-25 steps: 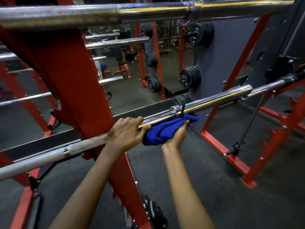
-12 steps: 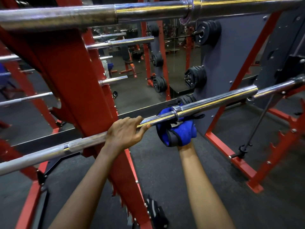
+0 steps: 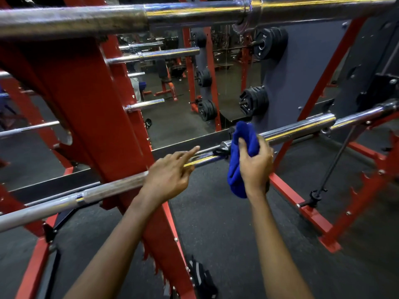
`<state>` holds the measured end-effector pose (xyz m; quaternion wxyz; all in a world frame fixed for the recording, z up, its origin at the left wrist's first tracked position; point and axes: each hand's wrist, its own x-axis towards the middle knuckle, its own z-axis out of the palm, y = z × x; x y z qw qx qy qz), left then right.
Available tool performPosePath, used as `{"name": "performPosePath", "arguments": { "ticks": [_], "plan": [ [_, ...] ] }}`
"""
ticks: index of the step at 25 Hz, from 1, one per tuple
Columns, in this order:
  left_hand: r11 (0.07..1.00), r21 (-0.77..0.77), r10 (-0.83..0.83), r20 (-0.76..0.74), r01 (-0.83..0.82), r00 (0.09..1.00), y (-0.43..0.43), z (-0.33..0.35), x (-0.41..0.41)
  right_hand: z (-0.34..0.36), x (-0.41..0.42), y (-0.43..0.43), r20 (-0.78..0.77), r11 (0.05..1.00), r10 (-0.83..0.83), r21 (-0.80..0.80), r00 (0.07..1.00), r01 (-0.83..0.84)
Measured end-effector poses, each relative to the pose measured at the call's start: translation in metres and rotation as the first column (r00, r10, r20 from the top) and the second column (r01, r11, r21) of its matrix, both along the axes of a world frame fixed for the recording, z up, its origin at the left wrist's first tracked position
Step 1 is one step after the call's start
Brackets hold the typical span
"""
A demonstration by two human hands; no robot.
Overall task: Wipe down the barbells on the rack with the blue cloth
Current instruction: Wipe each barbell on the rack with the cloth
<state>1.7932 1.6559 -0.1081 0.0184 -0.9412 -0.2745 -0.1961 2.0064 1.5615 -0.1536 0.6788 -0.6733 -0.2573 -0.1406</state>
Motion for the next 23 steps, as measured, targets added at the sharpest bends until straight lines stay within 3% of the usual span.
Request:
{"name": "performPosePath", "arguments": {
  "ticks": [2,6,8,10,12,14,17,20,23],
  "plan": [
    [0.996,-0.048,-0.078,-0.029,0.077,0.997,-0.004,-0.001,0.02,0.012,0.016,0.012,0.121,0.995,-0.042,-0.087,0.992,0.053],
    [0.992,0.125,-0.013,-0.036,0.017,0.999,-0.007,-0.01,0.035,0.027,0.023,0.01,0.096,0.981,-0.13,-0.133,0.987,0.142],
    [0.986,0.164,-0.013,-0.012,0.015,1.0,-0.007,-0.016,0.034,0.022,0.013,0.002,0.176,0.97,0.011,-0.242,0.984,0.033],
    [0.992,0.12,-0.03,0.009,0.029,1.0,-0.006,-0.017,0.037,0.01,0.008,-0.012,0.178,0.922,0.262,-0.336,0.949,-0.191],
    [0.996,0.092,-0.022,-0.004,0.022,1.0,-0.006,-0.016,0.039,0.005,0.018,-0.026,0.292,0.885,0.342,-0.42,0.893,-0.202],
    [0.997,0.072,-0.023,-0.014,0.024,1.0,-0.005,-0.013,0.039,0.006,0.043,-0.025,0.39,0.908,0.255,-0.411,0.884,-0.081],
    [0.998,-0.001,-0.059,-0.069,0.059,0.996,0.0,-0.003,0.044,0.018,0.058,-0.013,0.243,0.96,0.097,-0.28,0.965,-0.026],
    [0.992,-0.109,-0.078,-0.129,0.064,0.989,0.011,0.011,0.057,0.016,0.042,-0.005,0.304,0.961,0.114,-0.276,0.946,-0.027],
    [0.997,-0.044,-0.072,-0.125,0.067,0.99,0.01,0.011,0.059,0.011,0.045,-0.004,0.418,0.96,0.137,-0.28,0.898,-0.016]
  ]
}}
